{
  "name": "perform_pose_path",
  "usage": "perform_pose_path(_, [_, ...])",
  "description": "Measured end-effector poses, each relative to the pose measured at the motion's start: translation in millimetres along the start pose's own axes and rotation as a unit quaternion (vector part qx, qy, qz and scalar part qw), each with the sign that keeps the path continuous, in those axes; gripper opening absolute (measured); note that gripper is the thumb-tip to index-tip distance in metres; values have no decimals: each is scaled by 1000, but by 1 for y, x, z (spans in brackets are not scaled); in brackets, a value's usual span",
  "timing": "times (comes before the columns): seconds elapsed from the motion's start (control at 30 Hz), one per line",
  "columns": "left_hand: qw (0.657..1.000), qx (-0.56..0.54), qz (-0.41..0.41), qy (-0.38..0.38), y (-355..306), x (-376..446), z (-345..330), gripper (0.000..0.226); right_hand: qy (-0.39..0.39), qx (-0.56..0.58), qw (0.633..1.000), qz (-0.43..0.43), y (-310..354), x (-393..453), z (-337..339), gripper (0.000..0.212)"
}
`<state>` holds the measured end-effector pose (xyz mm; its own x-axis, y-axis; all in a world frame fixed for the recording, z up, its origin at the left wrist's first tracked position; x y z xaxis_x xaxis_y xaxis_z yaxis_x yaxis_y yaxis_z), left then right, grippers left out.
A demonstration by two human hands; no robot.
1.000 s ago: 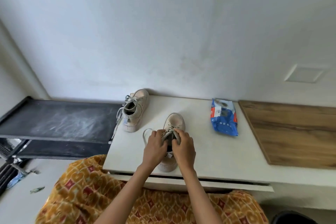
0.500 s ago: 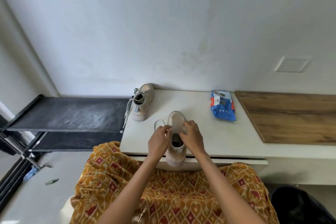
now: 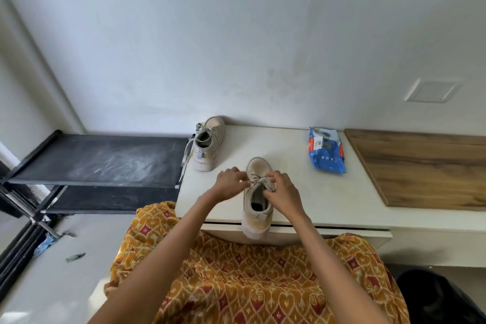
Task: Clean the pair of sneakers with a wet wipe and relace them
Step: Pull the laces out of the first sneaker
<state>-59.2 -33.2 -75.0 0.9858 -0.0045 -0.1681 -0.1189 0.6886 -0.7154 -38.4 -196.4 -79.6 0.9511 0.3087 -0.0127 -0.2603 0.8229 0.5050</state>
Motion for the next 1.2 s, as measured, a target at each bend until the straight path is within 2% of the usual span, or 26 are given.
perform_pose_path(0.07, [974,-199,41,100,-13,-14,15,24,9,18,1000,-6,-3,3,0,42])
perform_pose_path(0.13, [962,-251,13,110,-31,-27,35,27,14,34,999,-16,-5,3,-2,41])
perform_pose_path(0.2, [960,-274,-18,50,-47,-32,54,30,-2,39,999,-20,-2,1,-2,42])
perform_pose_path(0.27, [941,-331,-49,-47,-64,-34,71,32,-50,29,998,-15,3,-3,2,40])
perform_pose_path(0.3, [917,-384,-66,-86,-70,-33,79,31,-78,21,997,-10,6,-6,5,35])
perform_pose_path(0.37, [835,-531,-96,-105,-82,-33,90,30,-117,1,993,-5,13,-11,11,23])
perform_pose_path(0.43, [745,-652,-89,-108,-87,-33,89,33,-115,-34,993,-20,16,-16,13,19])
perform_pose_path(0.47, [729,-668,-73,-131,-86,-33,86,33,-92,-51,994,-37,15,-18,12,24])
perform_pose_path(0.5, [745,-642,-57,-174,-83,-33,80,32,-54,-62,995,-57,13,-19,9,32])
perform_pose_path(0.53, [782,-580,-49,-221,-76,-31,73,29,-13,-60,995,-76,11,-19,6,39])
perform_pose_path(0.6, [898,-332,-72,-280,-56,-25,57,22,35,-16,994,-101,5,-18,2,41])
perform_pose_path(0.63, [945,-191,-85,-252,-48,-22,44,21,34,7,994,-105,3,-17,1,39])
perform_pose_path(0.67, [974,-73,-75,-199,-39,-19,29,24,24,19,994,-103,3,-16,1,35])
perform_pose_path(0.73, [992,62,-34,-109,-23,-19,2,28,5,31,994,-103,5,-13,5,30])
perform_pose_path(0.8, [983,146,-31,-102,-18,-19,-16,33,6,49,993,-107,8,-8,8,29])
perform_pose_path(0.9, [978,147,-10,-146,-21,-14,-23,32,26,77,991,-107,8,-1,9,27])
perform_pose_path(0.97, [982,110,8,-156,-21,-8,-22,27,22,82,992,-96,8,0,10,18])
perform_pose_path(1.03, [991,36,24,-127,-18,-2,-24,22,-26,-22,998,-59,11,-2,13,11])
perform_pose_path(1.1, [994,-43,37,-96,-15,1,-27,15,-81,-180,980,-16,18,-5,12,18])
perform_pose_path(1.2, [985,-145,38,-85,-12,-1,-28,13,-73,-288,955,-18,27,-4,4,23])
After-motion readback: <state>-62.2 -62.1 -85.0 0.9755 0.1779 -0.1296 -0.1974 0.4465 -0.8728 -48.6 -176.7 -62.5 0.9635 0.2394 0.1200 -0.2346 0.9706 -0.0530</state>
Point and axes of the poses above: each hand's wrist, its own x-axis towards the middle knuckle, its own z-axis out of the back of the hand, y = z × x, the point moved 3 cm from there along x, towards the middle knuckle, and after that the axes turned 6 degrees about -x, right-handed, at the moved point
